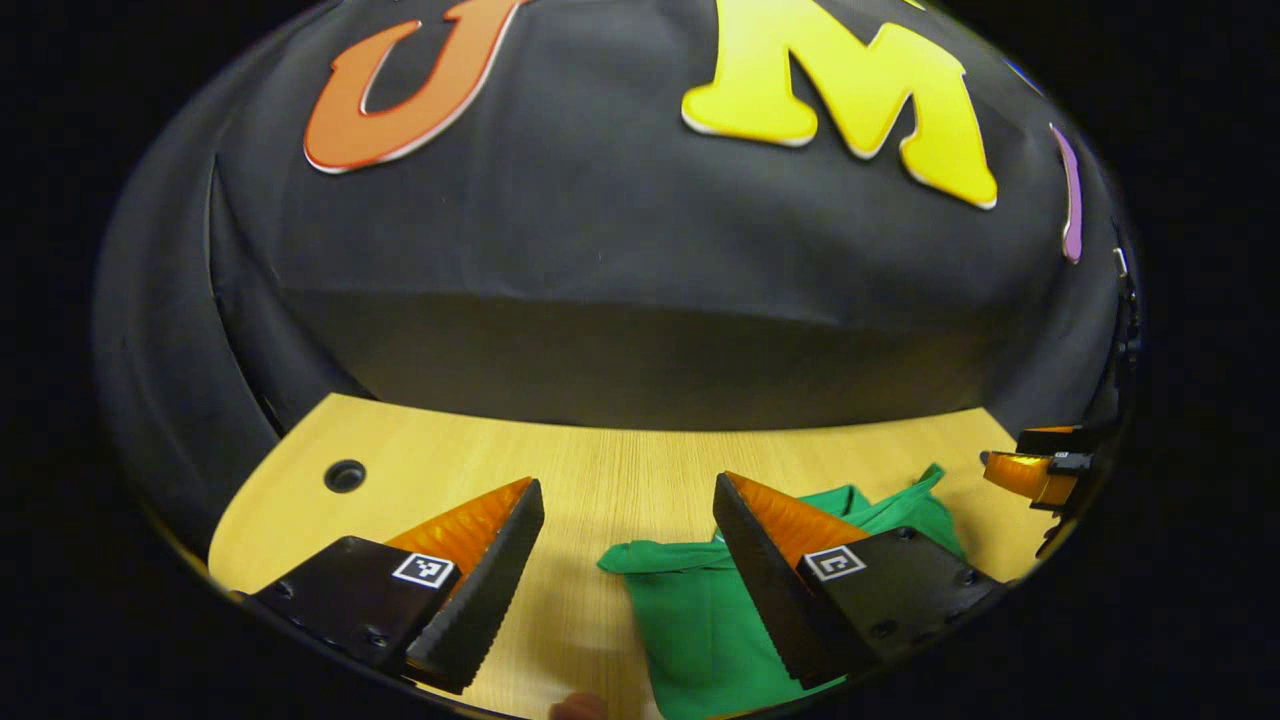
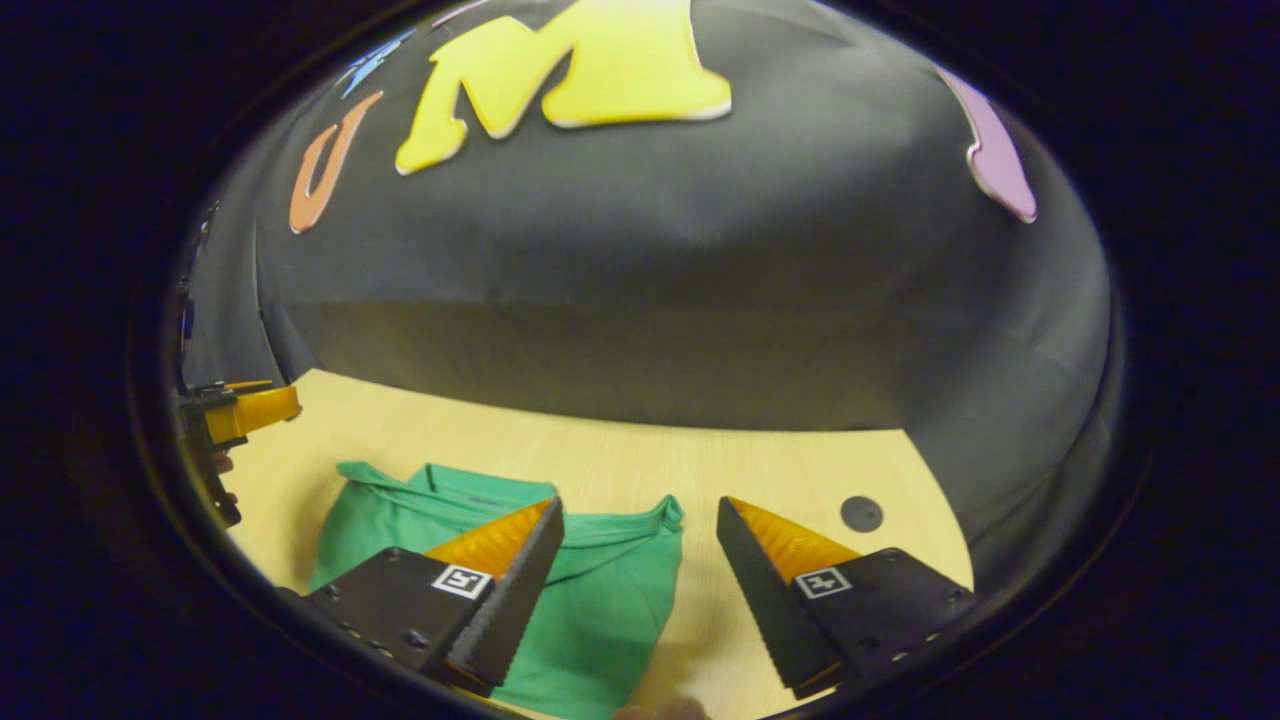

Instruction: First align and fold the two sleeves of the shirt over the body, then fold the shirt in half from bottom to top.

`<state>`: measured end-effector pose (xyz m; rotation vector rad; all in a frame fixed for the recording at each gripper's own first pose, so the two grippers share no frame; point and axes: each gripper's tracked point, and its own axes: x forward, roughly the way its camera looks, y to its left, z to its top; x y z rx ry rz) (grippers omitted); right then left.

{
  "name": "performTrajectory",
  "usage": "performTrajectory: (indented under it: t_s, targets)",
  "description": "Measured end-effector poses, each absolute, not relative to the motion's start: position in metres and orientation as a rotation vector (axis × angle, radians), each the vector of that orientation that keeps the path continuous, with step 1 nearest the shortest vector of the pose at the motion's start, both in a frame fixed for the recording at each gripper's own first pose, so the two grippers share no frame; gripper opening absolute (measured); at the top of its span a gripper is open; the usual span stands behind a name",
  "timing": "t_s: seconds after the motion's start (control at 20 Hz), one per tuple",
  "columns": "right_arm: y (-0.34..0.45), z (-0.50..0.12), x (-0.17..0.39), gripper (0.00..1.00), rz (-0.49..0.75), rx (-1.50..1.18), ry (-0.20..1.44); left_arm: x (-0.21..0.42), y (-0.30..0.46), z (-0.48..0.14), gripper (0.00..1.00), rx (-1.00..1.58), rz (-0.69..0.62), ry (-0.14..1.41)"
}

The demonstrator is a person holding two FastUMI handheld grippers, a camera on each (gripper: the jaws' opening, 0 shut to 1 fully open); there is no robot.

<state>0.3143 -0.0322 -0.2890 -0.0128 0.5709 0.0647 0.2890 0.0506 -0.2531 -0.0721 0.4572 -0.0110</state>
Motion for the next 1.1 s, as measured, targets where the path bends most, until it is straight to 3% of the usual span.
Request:
performTrajectory:
  t_s: [0.2,0.4,0.6,0.8,0.85,0.9,1.0,1.05,1.1]
  targets:
    - [-0.019,-0.187,0.253,0.99,0.028,-0.038,0.420,0.243,0.044,-0.148,1.00,-0.033,-0.036,0.303]
    - [-0.005,-0.101,0.175,0.97,0.012,-0.050,0.294,0.195,0.011,-0.099,1.00,-0.002,-0.057,0.227]
    - [-0.001,-0.043,0.092,0.97,0.015,-0.050,0.171,0.110,-0.008,-0.035,1.00,-0.014,-0.058,0.138]
    - [-0.013,-0.013,0.005,0.95,0.028,-0.028,0.093,0.028,-0.032,0.004,1.00,-0.007,-0.021,0.071]
    - [-0.019,-0.009,-0.013,0.95,0.030,-0.033,0.077,0.008,-0.040,0.008,0.92,-0.016,-0.022,0.059]
    - [-0.023,-0.006,-0.030,0.95,0.033,-0.023,0.064,-0.009,-0.044,0.010,1.00,-0.020,-0.016,0.048]
    - [-0.030,-0.010,-0.059,0.95,0.037,-0.025,0.056,-0.043,-0.049,0.004,1.00,-0.006,0.001,0.055]
    - [-0.036,-0.012,-0.072,0.97,0.032,-0.046,0.053,-0.058,-0.055,0.002,0.93,-0.006,0.002,0.056]
    - [-0.039,-0.014,-0.083,0.95,0.035,-0.051,0.051,-0.070,-0.061,0.002,1.00,-0.008,0.000,0.058]
